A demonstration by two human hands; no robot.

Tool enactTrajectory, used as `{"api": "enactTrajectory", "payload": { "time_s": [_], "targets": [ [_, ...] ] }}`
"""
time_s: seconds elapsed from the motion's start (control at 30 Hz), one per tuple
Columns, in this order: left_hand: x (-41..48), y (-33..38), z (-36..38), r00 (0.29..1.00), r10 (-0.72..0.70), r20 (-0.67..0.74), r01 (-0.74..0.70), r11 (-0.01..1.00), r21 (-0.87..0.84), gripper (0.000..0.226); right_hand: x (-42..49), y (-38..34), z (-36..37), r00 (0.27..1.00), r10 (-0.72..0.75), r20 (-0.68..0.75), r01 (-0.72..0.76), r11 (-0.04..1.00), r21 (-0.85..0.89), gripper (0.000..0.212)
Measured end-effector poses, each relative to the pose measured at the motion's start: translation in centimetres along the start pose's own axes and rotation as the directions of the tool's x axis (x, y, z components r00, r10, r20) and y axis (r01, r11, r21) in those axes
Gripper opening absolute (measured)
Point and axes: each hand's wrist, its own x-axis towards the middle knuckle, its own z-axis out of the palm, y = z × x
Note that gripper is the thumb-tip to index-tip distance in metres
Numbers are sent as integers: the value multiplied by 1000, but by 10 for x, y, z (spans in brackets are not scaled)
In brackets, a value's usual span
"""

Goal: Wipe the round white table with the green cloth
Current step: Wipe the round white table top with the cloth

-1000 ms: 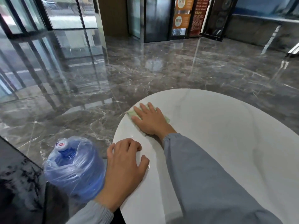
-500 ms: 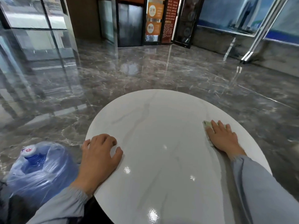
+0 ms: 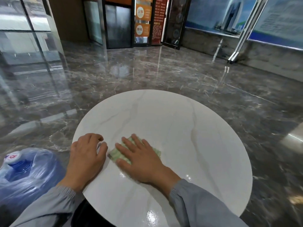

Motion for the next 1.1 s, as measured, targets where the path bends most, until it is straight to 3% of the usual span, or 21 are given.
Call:
{"api": "enactTrajectory", "payload": {
  "time_s": [0.07, 0.13, 0.3, 0.4, 0.5, 0.57, 0.67, 0.87, 0.97, 1.1],
  "targets": [
    [-1, 2, 0, 999, 23, 26, -24, 999, 28, 45, -14, 44, -14, 995, 101, -22, -103, 993, -53, 64],
    [-2, 4, -2, 998, 37, 53, -40, 997, 59, 47, -33, 106, -35, 951, 307, -47, -310, 948, -68, 62],
    [-2, 6, -3, 992, 87, 93, -96, 990, 107, 50, -108, 249, -71, 685, 725, -71, -726, 687, 9, 64],
    [0, 7, -2, 984, 140, 112, -153, 982, 111, 50, -115, 279, -82, 586, 808, -55, -807, 588, 43, 65],
    [0, 7, -2, 978, 154, 137, -169, 980, 104, 47, -81, 279, -92, 544, 839, -35, -831, 544, 117, 67],
    [-1, 4, -2, 981, 135, 137, -148, 985, 89, 46, -41, 268, -93, 564, 825, -34, -815, 563, 138, 67],
    [-1, 0, 0, 984, 123, 133, -135, 987, 90, 43, 40, 226, -88, 676, 736, -35, -727, 674, 130, 67],
    [-1, -4, 3, 982, 138, 131, -150, 985, 86, 37, 191, 58, -51, 958, 285, 30, -286, 957, 51, 70],
    [2, -9, 7, 979, 150, 139, -164, 982, 97, 35, 218, -7, -35, 994, 42, 105, -48, 998, 51, 70],
    [3, -10, 6, 974, 141, 175, -167, 975, 144, 35, 218, 15, -48, 999, 30, 19, -32, 993, 114, 58]
  ]
}}
